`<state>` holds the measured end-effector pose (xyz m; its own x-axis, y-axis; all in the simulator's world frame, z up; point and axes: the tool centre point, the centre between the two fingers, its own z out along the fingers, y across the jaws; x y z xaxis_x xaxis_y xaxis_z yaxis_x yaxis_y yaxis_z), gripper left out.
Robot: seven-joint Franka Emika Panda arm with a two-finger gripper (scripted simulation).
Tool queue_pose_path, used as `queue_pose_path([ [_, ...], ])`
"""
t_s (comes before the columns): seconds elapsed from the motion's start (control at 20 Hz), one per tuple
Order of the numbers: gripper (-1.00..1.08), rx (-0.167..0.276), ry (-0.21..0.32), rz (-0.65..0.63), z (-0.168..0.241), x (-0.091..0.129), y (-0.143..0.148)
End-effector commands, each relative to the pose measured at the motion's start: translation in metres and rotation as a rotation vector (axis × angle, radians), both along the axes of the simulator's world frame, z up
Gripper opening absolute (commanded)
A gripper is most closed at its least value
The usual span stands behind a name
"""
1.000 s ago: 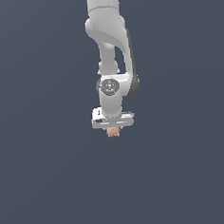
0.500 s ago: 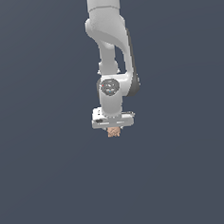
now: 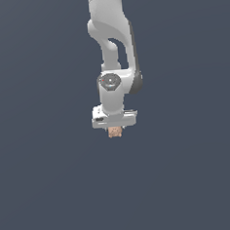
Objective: Pick up the object and move it to a goal position.
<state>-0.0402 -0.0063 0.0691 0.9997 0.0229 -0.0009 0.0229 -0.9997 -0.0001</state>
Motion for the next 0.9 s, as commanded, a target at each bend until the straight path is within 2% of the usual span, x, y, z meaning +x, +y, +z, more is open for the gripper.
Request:
queue_pose_path([
  [0.0, -1.0, 0.0, -0.001, 0.0, 0.014, -0.002, -0.003],
  [0.35, -1.0, 0.001, -0.001, 0.0, 0.073, -0.013, -0.015],
  [0.85, -1.0, 0.001, -0.001, -0.001, 0.185, -0.032, -0.039],
])
